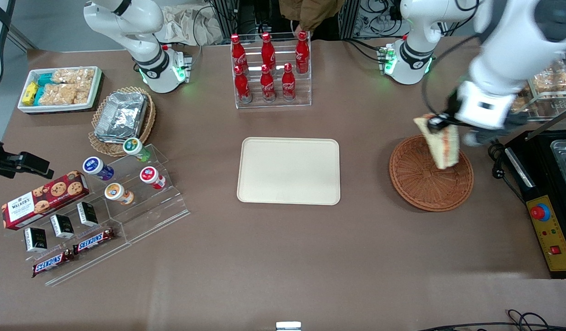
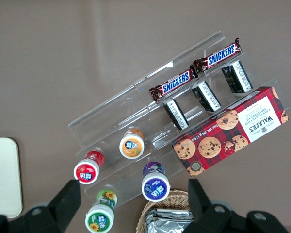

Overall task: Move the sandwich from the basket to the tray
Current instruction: 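Lift the sandwich and carry it with the left gripper over the tray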

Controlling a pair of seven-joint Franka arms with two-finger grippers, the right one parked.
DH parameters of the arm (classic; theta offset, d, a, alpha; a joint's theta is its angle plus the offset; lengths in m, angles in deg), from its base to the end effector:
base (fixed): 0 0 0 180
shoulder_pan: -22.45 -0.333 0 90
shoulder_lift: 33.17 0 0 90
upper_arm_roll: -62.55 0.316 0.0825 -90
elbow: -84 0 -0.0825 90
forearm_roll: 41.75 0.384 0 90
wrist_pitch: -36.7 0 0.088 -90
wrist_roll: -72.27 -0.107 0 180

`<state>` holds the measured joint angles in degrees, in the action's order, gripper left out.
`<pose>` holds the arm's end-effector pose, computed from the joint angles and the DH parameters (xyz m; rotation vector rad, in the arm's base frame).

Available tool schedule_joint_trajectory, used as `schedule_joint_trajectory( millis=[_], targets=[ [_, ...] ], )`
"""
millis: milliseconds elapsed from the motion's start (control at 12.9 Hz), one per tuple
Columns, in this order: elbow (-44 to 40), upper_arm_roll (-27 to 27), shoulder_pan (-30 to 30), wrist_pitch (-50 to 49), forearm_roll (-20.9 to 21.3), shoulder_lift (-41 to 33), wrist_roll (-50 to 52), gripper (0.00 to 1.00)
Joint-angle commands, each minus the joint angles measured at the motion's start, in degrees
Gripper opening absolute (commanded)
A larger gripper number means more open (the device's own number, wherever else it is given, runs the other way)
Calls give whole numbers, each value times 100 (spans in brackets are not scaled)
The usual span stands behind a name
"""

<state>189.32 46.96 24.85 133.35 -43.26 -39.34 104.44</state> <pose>0.4962 -0.1700 0.5635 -3.0933 -0.3940 0.0653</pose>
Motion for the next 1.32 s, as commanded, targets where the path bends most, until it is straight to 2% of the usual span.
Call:
schedule_joint_trajectory(
  millis=[0, 311, 621, 854, 1087, 1243],
  targets=[
    [-162, -426, -46, -68, -69, 186, -790, 0],
    [127, -1165, -38, 782, -78, 818, -582, 0],
    [1128, -1298, 409, 2520, 45, 1187, -63, 0],
    [1342, -1298, 831, 3454, 894, 1915, 858, 0],
    [1306, -1307, 973, 4115, 2256, 2768, 2211, 0],
    [1298, -1316, 973, 4186, 2733, 3059, 2478, 0]
  ],
)
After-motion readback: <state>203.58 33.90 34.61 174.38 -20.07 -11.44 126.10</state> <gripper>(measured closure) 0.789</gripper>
